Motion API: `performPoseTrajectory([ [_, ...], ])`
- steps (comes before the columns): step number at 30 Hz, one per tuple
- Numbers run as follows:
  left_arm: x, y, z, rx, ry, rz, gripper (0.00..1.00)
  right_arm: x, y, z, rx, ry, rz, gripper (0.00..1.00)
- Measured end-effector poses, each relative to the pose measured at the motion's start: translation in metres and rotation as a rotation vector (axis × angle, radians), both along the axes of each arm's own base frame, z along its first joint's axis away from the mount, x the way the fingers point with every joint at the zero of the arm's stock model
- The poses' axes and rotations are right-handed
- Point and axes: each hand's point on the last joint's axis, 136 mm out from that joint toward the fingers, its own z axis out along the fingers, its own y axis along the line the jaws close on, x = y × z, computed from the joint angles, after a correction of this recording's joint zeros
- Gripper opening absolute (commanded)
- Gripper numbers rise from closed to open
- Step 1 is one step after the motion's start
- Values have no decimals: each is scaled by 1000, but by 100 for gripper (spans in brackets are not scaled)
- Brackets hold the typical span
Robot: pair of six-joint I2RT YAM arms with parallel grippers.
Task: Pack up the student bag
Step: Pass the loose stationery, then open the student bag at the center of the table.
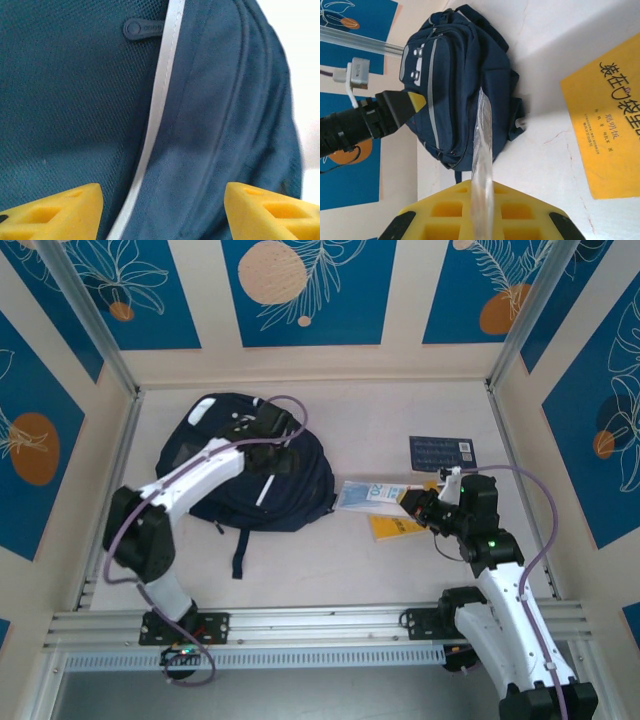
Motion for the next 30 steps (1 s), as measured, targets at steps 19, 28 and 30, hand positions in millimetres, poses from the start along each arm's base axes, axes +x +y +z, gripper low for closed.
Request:
performPoseTrajectory([
  [19, 29, -24, -53, 327, 18, -117, 63, 2, -2, -7, -22, 11, -4, 0],
  [28, 27, -23, -54, 353, 9, -98, 67, 3, -2, -9, -22, 14, -3, 0],
  [30, 26, -24, -54, 349, 11, -95, 68, 3, -2, -10, -22, 17, -3, 0],
])
